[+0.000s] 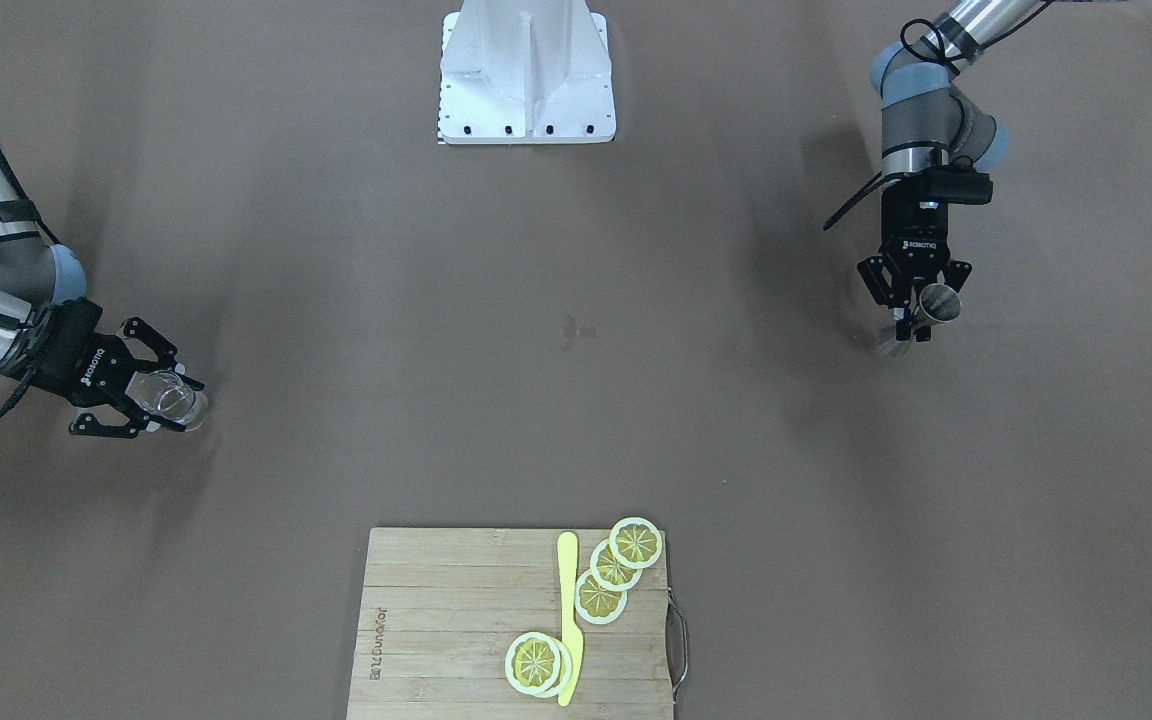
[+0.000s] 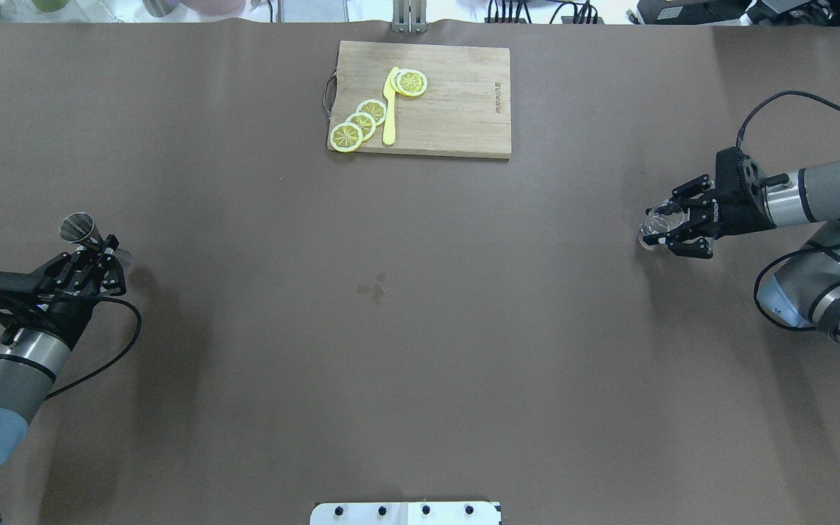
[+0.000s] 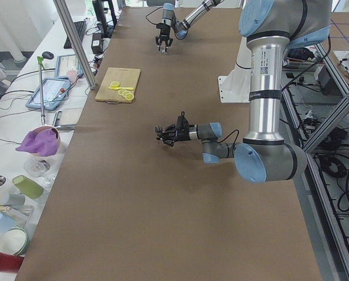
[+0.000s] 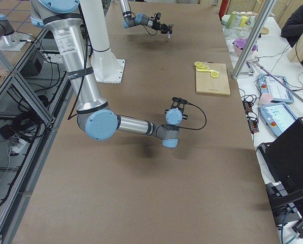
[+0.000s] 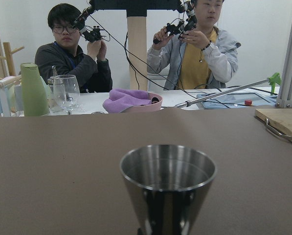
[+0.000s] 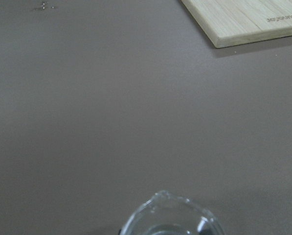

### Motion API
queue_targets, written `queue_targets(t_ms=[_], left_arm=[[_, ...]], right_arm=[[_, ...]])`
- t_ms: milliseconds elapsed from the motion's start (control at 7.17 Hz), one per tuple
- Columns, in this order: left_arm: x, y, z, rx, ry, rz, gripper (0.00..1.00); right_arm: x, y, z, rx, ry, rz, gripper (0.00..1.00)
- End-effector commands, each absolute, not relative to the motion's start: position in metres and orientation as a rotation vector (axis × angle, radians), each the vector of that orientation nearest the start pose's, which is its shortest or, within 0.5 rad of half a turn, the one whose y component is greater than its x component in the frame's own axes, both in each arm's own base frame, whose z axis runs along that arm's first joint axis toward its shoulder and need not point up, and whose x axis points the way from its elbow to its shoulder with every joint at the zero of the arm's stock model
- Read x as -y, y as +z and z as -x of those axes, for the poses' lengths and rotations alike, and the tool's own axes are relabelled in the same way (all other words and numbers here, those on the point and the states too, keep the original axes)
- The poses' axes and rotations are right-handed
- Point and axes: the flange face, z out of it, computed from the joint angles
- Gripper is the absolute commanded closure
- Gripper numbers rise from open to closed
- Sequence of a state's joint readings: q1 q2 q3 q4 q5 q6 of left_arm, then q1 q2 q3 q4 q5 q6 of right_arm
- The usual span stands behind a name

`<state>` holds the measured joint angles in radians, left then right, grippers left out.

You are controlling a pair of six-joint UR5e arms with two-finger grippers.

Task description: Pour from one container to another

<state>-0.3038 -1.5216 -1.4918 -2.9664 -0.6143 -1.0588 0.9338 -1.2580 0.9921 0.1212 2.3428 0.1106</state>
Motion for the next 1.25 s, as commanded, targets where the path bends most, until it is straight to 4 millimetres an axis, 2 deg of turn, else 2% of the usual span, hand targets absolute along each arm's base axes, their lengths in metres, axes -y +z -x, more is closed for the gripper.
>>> queue_targets(t_ms=[0,836,976,1115], left_arm=[[0.3403,0.5638,-0.3703,-0.735,-0.432,-1.2,1.0],[0.3409,0.5687,-0.3722,-0.726,-0.429,-1.199,1.0],[0.3413,0.5695,-0.3711,-0.724,-0.43,-1.199,1.0],[0.3412,0.5705,-0.3708,-0.725,-0.431,-1.199,1.0]], right_arm=[[0.5141,0.5835,0.3031,1.124,-0.971,-1.057,1.0],[0.512,0.5842,0.3069,1.125,-0.976,-1.054,1.0],[0.5119,0.5834,0.3069,1.126,-0.977,-1.057,0.73],[0.5123,0.5824,0.3072,1.125,-0.98,-1.063,0.61]])
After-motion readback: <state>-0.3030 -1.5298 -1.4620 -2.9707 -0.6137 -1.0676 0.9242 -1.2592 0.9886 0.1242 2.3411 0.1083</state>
